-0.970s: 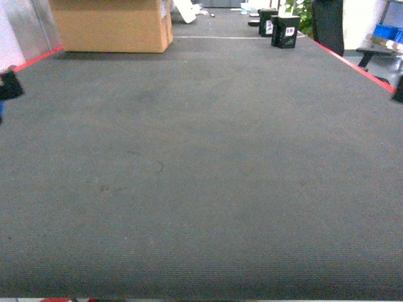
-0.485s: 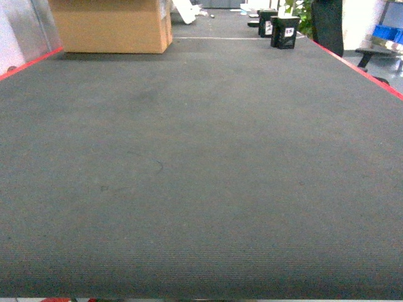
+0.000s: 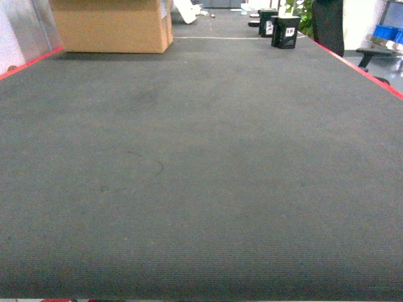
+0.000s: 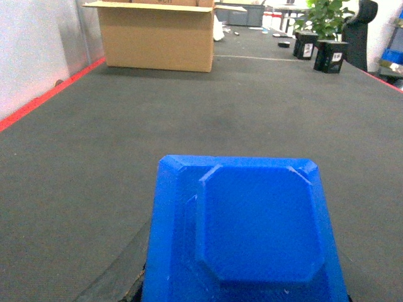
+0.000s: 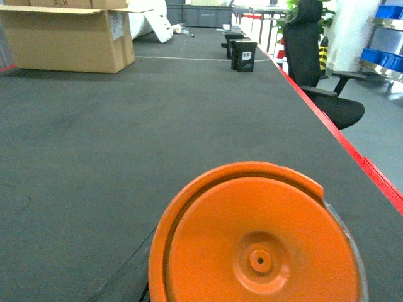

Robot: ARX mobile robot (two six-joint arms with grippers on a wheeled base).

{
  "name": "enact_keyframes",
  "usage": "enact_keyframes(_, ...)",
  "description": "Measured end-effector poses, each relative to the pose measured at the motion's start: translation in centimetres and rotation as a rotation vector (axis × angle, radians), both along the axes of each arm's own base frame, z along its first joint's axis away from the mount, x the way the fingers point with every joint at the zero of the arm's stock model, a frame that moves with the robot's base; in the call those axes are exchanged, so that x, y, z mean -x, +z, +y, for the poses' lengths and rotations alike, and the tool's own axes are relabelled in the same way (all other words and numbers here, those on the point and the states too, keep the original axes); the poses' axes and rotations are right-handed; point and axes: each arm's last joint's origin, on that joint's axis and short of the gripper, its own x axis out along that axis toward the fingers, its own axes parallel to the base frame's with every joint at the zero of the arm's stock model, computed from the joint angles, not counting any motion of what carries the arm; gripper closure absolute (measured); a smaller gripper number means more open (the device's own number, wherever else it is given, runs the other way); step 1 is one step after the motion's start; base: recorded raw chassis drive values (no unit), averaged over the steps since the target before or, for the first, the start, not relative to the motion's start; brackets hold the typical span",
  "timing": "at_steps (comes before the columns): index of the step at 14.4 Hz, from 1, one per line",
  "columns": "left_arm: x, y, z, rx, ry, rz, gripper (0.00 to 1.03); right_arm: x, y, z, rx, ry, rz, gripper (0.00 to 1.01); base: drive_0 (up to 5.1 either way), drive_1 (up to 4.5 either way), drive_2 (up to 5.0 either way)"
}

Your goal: Sort blue parts and orange caps into right shelf containers

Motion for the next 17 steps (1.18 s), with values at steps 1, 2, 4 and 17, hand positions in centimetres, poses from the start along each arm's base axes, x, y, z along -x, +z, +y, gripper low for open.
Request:
enact_keyframes(1,0.4,-0.2,0.3,0.001,0.003,-0.004,0.6,0.5,-0.4,-0.6,-0.001,-0.003,-0.001,0.55,0.0,0.0,0.0)
enact_keyframes(2,0.7,-0.4,0.6,0.002,0.003,-0.008,0.6,0.9,-0.7,-0.9,-0.001,-0.002,-0.002,0.55,0.0,0.0,0.0)
enact_keyframes(4,1.5,-1.1,1.2,0.001,-0.006,-0.001,0.6,1.7,-1.4,-1.6,-0.002,-0.002,-0.003,0.55,0.0,0.0,0.0)
enact_keyframes(17,4.0,-2.1,2.1,0.0,-0.002,-0.015,0.6,4.3,-2.5,-2.9,-0.004,0.002,-0.023,0.55,0.0,0.0,0.0)
